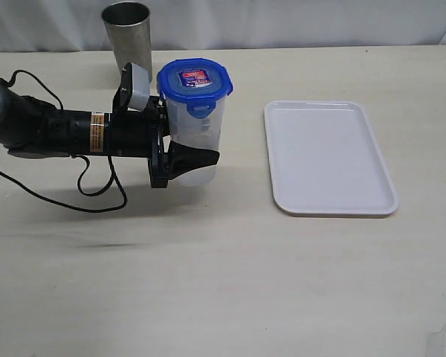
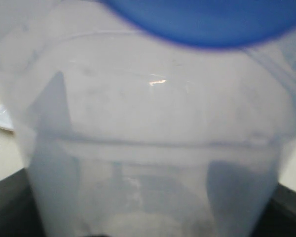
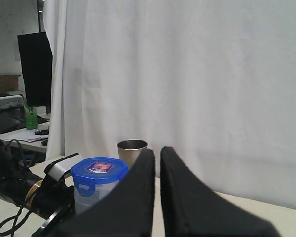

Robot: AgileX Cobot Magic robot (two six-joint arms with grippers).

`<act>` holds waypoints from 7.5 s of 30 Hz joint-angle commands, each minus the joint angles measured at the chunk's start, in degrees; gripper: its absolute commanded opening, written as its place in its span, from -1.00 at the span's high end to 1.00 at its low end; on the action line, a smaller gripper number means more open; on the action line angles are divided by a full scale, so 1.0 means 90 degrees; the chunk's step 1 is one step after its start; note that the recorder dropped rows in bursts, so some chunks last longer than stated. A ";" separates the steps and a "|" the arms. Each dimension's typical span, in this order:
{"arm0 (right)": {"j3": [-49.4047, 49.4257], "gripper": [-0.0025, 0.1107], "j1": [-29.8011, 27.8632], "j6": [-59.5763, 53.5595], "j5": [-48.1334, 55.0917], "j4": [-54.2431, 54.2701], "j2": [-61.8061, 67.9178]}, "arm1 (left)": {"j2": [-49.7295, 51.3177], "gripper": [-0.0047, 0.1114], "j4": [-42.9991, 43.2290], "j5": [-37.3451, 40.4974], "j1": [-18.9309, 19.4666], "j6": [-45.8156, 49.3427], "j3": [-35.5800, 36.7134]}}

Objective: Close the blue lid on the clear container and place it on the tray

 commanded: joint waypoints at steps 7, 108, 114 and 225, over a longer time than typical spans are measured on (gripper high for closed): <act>0.0029 0.88 -0.0018 0.0025 -0.0036 -0.0023 -0.0049 | -0.0114 0.92 -0.0140 -0.0261 0.0008 -0.0040 -0.0012; 0.1164 0.88 -0.3153 0.0024 0.0941 -0.1421 -0.2261 | -0.0114 0.92 0.0022 -0.0261 0.0008 -0.0040 -0.0012; 0.1164 0.88 -0.3152 0.0024 0.1517 -0.1421 -0.2261 | -0.0114 0.92 0.0045 -0.0261 0.0008 -0.0040 -0.0012; 0.1164 0.88 -0.3152 0.0147 0.3769 -0.0742 -0.2261 | -0.0114 0.92 0.0104 -0.0261 0.0008 -0.0040 -0.0012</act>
